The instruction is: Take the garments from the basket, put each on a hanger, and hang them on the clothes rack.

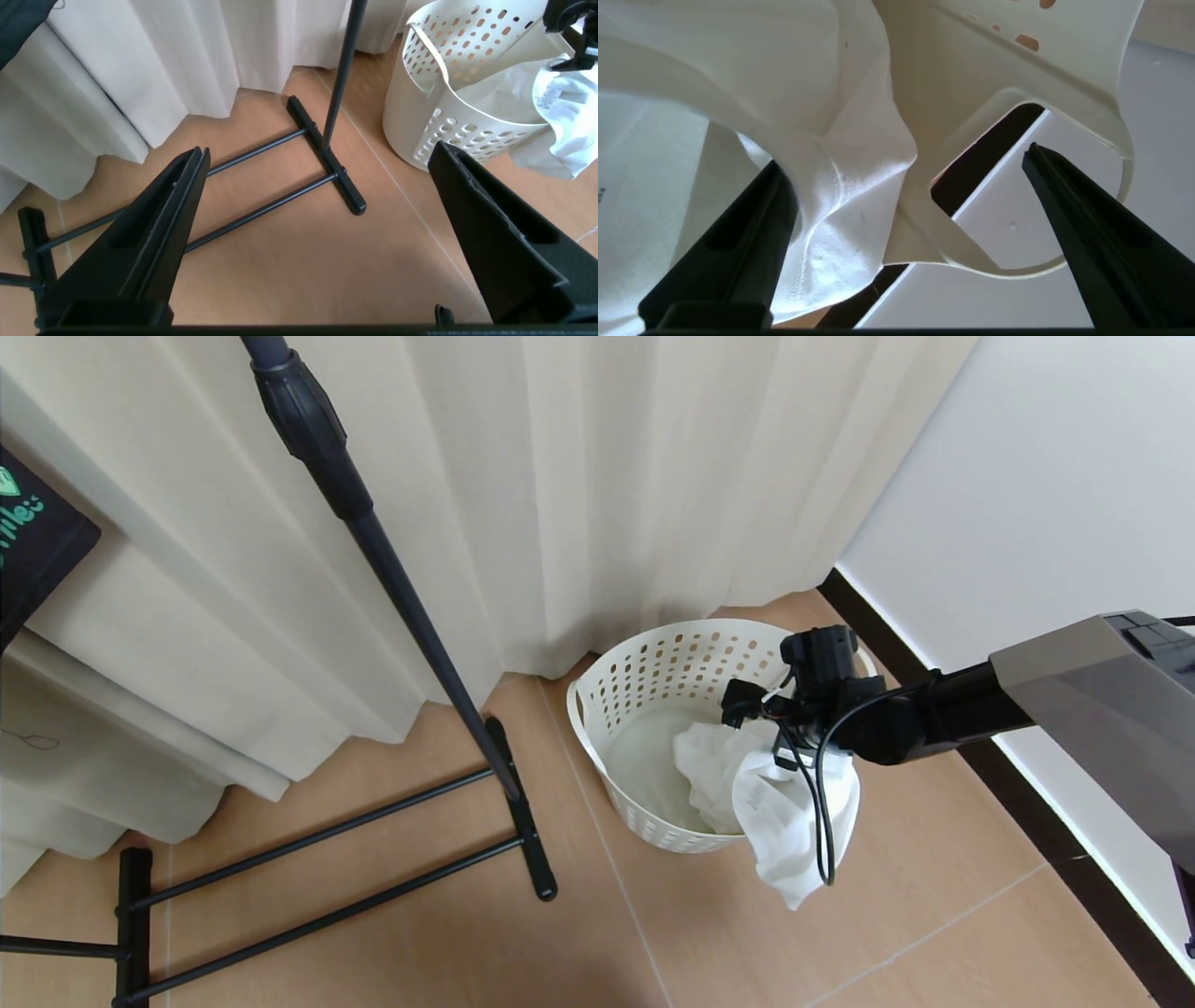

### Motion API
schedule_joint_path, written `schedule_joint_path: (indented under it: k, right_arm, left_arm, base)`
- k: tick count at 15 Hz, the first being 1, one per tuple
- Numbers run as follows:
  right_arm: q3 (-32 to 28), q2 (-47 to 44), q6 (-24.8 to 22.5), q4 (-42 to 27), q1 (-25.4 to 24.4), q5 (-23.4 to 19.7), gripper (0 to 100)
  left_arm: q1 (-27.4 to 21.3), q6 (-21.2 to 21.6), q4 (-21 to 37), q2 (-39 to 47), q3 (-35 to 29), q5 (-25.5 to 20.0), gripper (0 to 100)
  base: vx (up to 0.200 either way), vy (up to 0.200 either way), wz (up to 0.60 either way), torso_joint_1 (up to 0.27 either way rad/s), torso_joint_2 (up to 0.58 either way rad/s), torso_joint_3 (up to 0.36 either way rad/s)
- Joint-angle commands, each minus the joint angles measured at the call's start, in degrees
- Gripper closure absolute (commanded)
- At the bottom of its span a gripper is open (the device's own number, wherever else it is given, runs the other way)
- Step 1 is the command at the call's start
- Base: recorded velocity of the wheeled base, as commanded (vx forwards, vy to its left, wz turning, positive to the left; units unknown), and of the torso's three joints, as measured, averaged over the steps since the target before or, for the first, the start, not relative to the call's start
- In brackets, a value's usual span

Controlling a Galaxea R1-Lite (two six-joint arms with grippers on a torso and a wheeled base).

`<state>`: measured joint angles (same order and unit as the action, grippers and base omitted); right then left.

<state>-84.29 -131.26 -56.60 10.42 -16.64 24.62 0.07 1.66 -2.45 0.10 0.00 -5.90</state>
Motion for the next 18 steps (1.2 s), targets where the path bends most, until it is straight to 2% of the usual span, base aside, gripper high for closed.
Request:
schedule_joint_path:
  k: [1, 2, 3, 7, 10, 14, 15, 18]
  right_arm:
    - [0.0, -0.2, 0.0, 0.0, 0.0, 0.0, 0]
    - [0.0, -0.4, 0.0, 0.1, 0.1, 0.0, 0]
    - [0.0, -0.6, 0.0, 0.1, 0.2, -0.1, 100]
    - [0.9, -0.4, 0.8, 0.1, 0.3, -0.8, 100]
    - [4.4, 2.6, 3.8, -0.1, 0.3, -2.9, 100]
    - [19.2, 17.8, 14.1, -0.1, 0.2, -7.6, 100]
    - [25.6, 25.0, 19.1, -0.1, -0.2, -8.5, 100]
    - [35.8, 39.4, 31.0, -0.4, -4.0, -10.4, 100]
  left_arm:
    - [0.0, 0.0, 0.0, 0.0, 0.0, 0.0, 0]
    - [0.0, 0.0, 0.0, 0.0, 0.0, 0.0, 0]
    - [0.0, 0.0, 0.0, 0.0, 0.0, 0.0, 0]
    - [0.0, 0.0, -0.1, 0.0, 0.0, 0.0, 0]
    - [0.0, 0.0, -0.1, 0.0, 0.0, 0.0, 0]
    - [0.0, 0.0, 0.0, 0.0, 0.0, 0.0, 0]
    - [0.0, 0.0, -0.1, 0.0, 0.0, 0.0, 0]
    - [0.0, 0.0, 0.0, 0.0, 0.0, 0.0, 0]
  base:
    - [0.000, 0.000, 0.00, 0.000, 0.00, 0.000]
    - [0.000, 0.000, 0.00, 0.000, 0.00, 0.000]
    - [0.000, 0.000, 0.00, 0.000, 0.00, 0.000]
    - [0.000, 0.000, 0.00, 0.000, 0.00, 0.000]
    - [0.000, 0.000, 0.00, 0.000, 0.00, 0.000]
    - [0.000, 0.000, 0.00, 0.000, 0.00, 0.000]
    - [0.000, 0.000, 0.00, 0.000, 0.00, 0.000]
    - [0.000, 0.000, 0.00, 0.000, 0.00, 0.000]
